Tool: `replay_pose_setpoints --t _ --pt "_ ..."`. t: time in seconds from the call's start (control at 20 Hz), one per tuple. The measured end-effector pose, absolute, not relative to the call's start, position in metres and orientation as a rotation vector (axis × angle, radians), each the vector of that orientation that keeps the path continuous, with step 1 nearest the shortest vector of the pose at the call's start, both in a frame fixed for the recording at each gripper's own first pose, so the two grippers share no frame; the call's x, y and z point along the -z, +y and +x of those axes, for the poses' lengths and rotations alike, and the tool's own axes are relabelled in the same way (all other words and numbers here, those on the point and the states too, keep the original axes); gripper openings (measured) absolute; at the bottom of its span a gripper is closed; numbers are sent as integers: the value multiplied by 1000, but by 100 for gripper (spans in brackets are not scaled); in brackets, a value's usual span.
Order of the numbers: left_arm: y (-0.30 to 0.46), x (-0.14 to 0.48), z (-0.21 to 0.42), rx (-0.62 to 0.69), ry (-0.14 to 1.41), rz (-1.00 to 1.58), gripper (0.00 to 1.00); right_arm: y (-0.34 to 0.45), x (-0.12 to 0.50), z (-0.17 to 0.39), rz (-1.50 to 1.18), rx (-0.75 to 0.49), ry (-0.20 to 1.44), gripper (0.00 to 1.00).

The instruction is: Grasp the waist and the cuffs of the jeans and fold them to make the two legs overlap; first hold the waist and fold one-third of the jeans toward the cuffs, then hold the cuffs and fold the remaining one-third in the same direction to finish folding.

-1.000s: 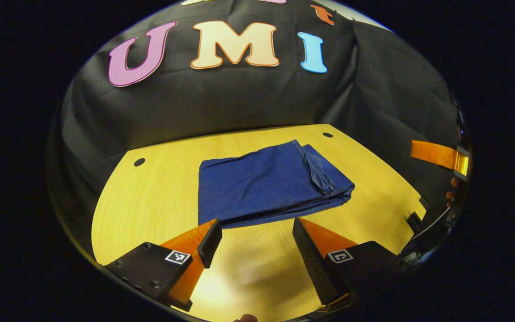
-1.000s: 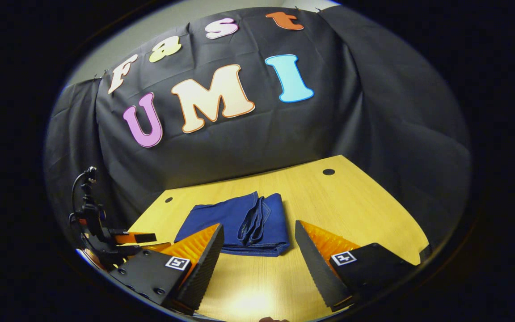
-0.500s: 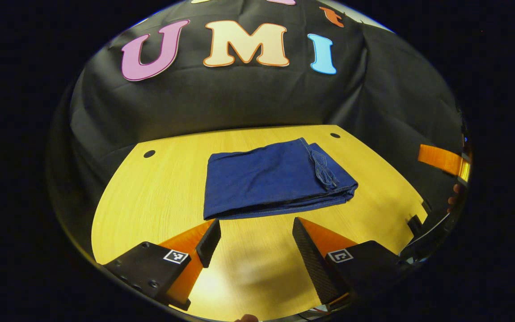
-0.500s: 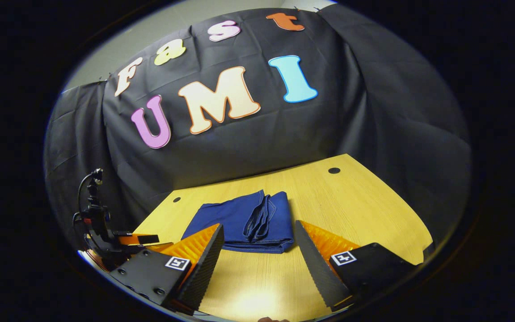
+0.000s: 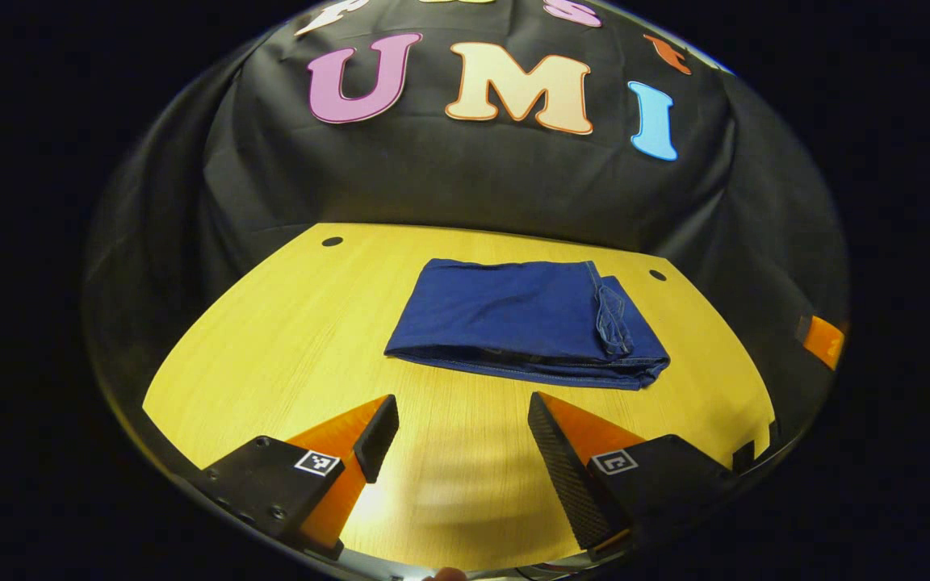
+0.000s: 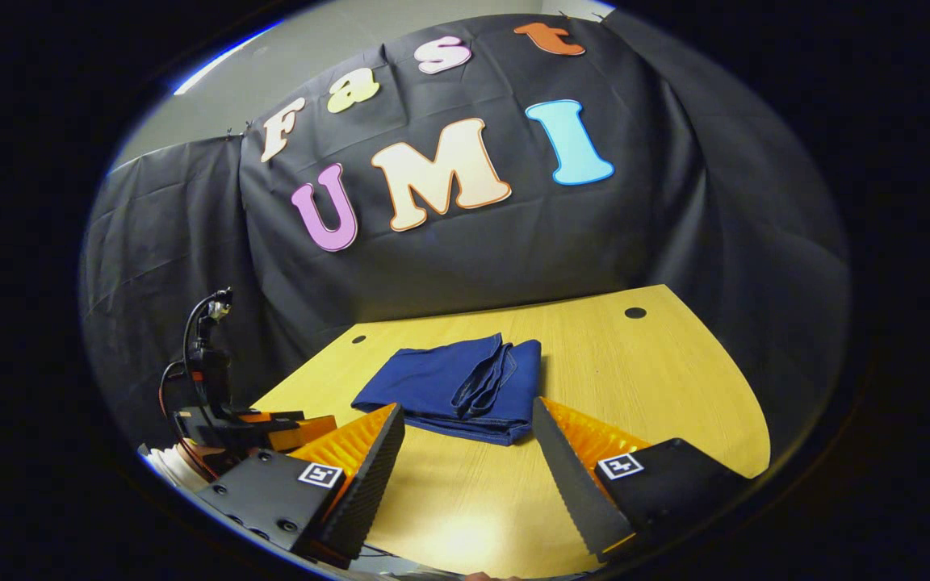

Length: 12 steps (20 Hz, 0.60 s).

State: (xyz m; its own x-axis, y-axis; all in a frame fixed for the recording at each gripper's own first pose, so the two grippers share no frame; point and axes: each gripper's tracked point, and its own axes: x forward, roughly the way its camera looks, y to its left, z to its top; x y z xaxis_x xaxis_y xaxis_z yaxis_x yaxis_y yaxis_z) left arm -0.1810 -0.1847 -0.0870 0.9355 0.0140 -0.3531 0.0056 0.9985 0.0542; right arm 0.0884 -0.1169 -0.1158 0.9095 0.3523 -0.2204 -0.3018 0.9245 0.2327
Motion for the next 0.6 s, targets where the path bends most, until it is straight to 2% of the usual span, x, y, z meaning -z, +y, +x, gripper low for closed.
replay_pose_setpoints --t 0.05,0.1,0.6 --pt "-186 85 -183 -12 355 58 97 -121 114 88 208 -338 261 94" --pt "-188 81 -184 -15 351 63 97 -126 111 88 220 -332 255 98" --pt "-211 71 -179 17 357 84 97 -140 101 93 261 -298 239 99"
